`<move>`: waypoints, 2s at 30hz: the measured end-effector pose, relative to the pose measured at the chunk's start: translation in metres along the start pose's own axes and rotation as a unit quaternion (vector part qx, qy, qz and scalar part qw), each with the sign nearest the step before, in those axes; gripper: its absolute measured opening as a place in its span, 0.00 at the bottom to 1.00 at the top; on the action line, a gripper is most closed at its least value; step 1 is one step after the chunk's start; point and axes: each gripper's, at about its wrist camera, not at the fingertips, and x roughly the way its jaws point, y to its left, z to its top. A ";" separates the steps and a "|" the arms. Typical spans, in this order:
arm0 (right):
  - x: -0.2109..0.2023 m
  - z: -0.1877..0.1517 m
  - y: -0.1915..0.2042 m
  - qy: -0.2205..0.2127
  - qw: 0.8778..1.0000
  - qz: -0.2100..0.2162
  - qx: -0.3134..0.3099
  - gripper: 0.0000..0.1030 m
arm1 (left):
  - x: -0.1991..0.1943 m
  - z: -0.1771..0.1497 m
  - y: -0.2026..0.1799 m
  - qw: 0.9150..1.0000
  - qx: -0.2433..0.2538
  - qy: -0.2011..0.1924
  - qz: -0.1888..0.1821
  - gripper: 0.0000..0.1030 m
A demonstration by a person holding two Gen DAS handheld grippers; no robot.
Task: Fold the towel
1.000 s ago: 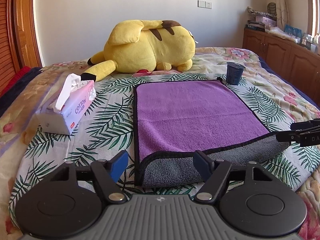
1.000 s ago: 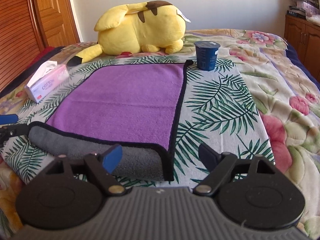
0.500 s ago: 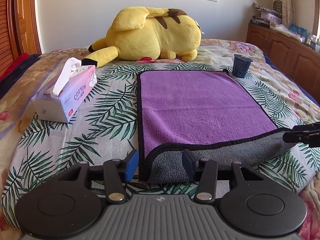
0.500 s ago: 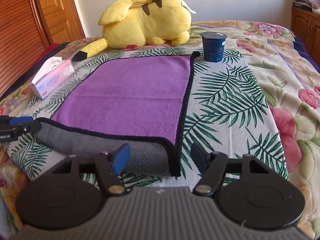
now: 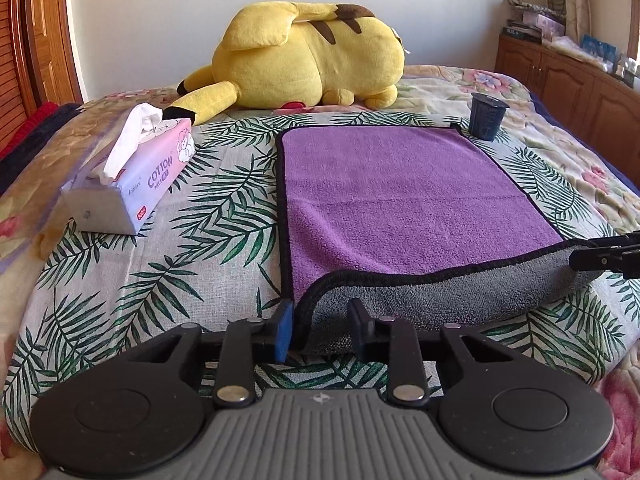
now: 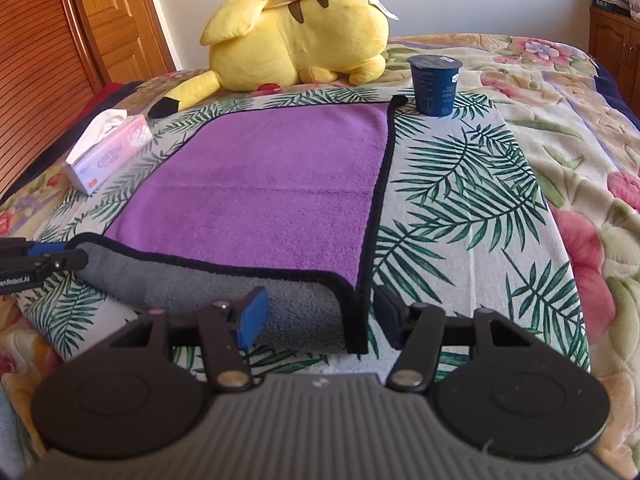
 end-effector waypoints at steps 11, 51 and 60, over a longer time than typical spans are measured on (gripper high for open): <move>-0.004 0.002 0.004 -0.007 1.000 0.012 -0.009 0.45 | 0.001 -0.002 -0.001 1.000 0.003 -0.002 0.000 0.00; -0.014 0.007 0.007 -0.045 0.998 -0.007 -0.032 0.03 | -0.016 0.009 -0.001 0.999 -0.002 -0.045 -0.001 0.00; -0.022 0.010 0.011 -0.064 0.997 -0.002 -0.035 0.03 | -0.027 0.016 -0.002 0.998 0.001 -0.060 -0.010 0.00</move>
